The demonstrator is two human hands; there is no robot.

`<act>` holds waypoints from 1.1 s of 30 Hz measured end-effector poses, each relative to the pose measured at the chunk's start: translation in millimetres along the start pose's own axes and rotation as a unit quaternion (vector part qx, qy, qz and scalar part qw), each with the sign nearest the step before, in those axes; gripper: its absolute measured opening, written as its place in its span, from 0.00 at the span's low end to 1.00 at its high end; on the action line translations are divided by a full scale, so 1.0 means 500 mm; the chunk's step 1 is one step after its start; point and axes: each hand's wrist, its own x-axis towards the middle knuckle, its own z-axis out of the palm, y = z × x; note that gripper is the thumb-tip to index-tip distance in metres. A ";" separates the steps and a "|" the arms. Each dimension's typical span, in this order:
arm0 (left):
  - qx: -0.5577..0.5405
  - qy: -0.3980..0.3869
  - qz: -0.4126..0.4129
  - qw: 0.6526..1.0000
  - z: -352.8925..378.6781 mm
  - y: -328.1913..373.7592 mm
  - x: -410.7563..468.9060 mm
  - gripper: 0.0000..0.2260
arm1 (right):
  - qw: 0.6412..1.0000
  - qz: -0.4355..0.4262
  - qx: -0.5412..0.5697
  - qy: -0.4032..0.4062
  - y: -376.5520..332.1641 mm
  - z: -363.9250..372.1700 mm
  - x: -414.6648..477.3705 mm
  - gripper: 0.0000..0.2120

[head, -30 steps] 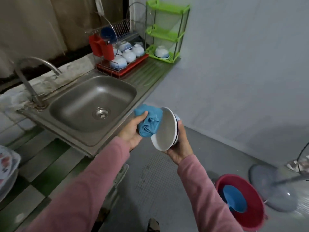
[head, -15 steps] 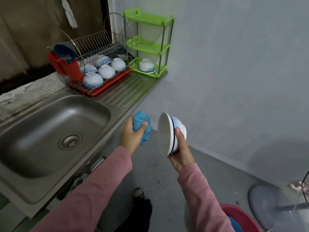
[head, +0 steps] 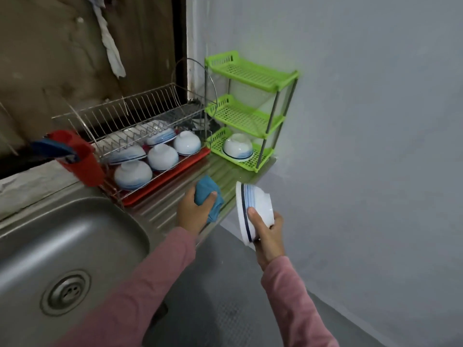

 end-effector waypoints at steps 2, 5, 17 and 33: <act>-0.003 0.022 -0.011 1.000 0.019 -0.002 0.051 0.09 | 1.000 0.010 -0.008 -0.006 -0.003 0.017 0.057 0.49; 0.000 0.044 -0.030 0.999 0.046 -0.018 0.109 0.07 | 0.999 0.015 -0.047 -0.017 -0.004 0.042 0.139 0.53; -0.025 0.200 -0.069 0.977 0.124 -0.076 0.365 0.09 | 0.963 -0.112 -0.241 -0.051 -0.033 0.186 0.464 0.50; -0.058 0.285 -0.064 0.955 0.177 -0.092 0.514 0.07 | 0.915 -0.054 -0.398 -0.029 -0.063 0.230 0.698 0.55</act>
